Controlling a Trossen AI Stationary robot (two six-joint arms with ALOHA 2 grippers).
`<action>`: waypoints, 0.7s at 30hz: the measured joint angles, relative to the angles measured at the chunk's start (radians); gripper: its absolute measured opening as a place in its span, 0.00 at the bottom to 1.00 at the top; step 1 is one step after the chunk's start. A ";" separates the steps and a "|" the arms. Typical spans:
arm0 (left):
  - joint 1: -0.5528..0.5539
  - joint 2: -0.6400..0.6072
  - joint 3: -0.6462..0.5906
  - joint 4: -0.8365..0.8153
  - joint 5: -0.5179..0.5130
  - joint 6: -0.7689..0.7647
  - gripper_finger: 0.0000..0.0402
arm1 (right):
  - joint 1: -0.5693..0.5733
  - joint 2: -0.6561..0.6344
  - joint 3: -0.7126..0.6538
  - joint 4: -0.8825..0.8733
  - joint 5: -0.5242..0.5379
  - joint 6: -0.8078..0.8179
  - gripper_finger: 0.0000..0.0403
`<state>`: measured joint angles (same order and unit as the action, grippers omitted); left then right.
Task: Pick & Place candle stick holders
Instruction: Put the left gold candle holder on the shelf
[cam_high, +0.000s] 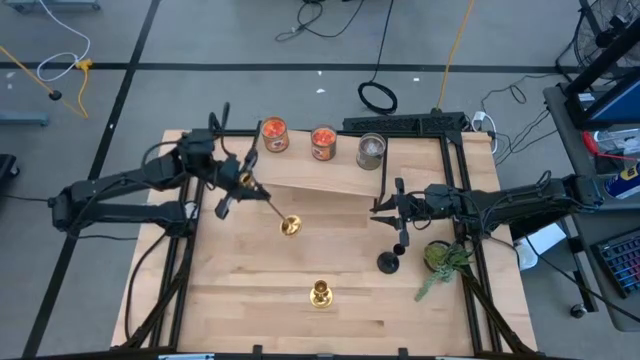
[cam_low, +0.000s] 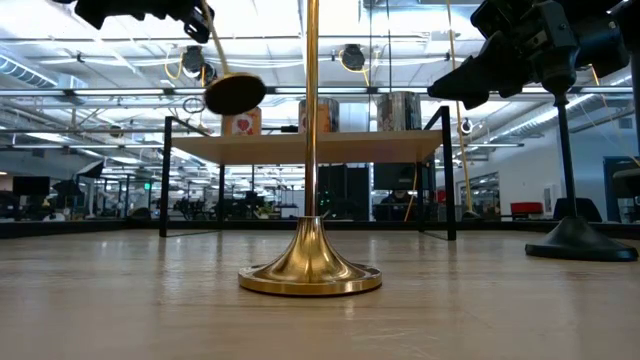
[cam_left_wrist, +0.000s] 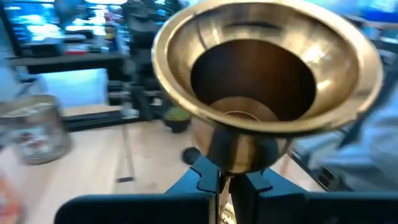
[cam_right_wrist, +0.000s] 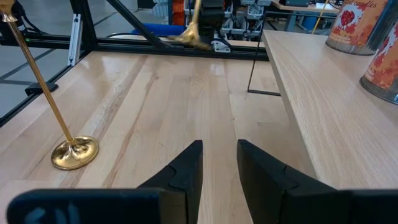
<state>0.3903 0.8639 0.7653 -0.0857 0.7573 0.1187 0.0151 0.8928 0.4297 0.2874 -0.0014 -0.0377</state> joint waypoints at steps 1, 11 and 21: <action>0.009 0.000 0.009 0.000 -0.014 -0.014 0.03 | 0.000 0.000 0.000 0.000 0.000 0.000 0.24; 0.079 0.000 0.089 -0.086 -0.296 -0.186 0.03 | 0.000 0.000 0.000 0.000 0.000 0.000 0.24; 0.096 0.002 0.291 -0.385 -0.490 -0.191 0.03 | 0.000 0.000 0.000 0.000 0.000 0.000 0.23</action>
<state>0.4862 0.8654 1.0567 -0.4704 0.2671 -0.0727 0.0150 0.8928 0.4297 0.2874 -0.0013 -0.0379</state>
